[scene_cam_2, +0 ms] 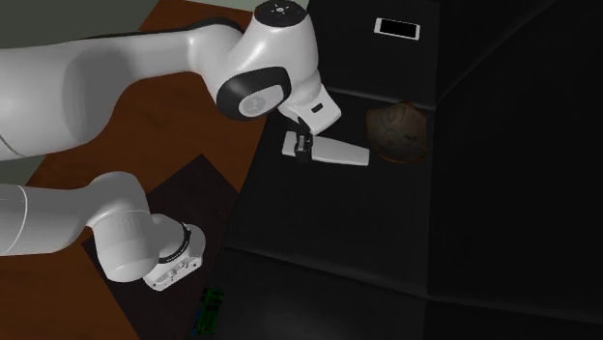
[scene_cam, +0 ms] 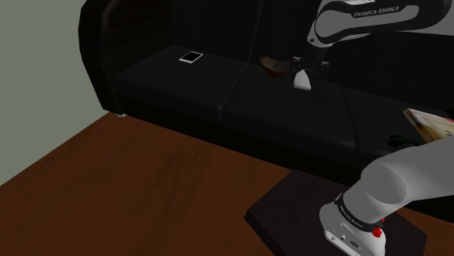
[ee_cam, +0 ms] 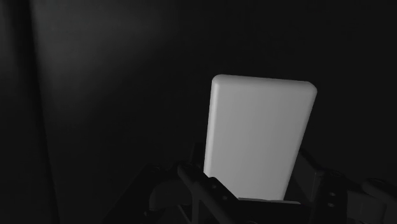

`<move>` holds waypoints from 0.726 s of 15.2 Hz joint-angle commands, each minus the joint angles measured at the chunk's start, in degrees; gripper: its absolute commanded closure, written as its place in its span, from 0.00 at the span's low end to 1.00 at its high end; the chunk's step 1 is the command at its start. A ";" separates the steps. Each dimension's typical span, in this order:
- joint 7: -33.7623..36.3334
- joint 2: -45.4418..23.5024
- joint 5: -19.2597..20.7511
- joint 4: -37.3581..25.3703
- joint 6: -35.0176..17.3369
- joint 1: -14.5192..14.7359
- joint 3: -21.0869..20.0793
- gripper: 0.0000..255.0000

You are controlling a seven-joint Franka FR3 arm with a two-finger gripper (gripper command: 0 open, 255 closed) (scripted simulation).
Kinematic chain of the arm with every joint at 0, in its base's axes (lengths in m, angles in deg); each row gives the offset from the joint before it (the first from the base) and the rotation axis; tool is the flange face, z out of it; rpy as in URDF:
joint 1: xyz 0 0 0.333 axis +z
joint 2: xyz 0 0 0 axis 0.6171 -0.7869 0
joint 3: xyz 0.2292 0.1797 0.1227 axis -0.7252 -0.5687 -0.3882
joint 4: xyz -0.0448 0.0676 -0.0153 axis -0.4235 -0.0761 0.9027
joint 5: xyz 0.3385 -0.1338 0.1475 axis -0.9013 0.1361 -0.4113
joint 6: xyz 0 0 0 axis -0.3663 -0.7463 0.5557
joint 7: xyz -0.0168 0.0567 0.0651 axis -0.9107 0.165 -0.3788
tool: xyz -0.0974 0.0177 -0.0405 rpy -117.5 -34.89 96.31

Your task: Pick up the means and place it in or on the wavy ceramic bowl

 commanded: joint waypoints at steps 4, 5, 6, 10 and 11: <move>-0.45 0.37 -0.19 -3.54 3.90 0.02 0.00 1.00; -0.52 0.42 -0.22 -4.27 4.67 0.03 -0.01 1.00; -0.60 0.46 -0.25 -5.01 5.44 0.04 -0.02 1.00; -0.89 0.48 -0.37 -8.06 8.51 0.06 -0.06 1.00; -0.96 0.45 -0.40 -8.85 9.27 0.06 -0.07 1.00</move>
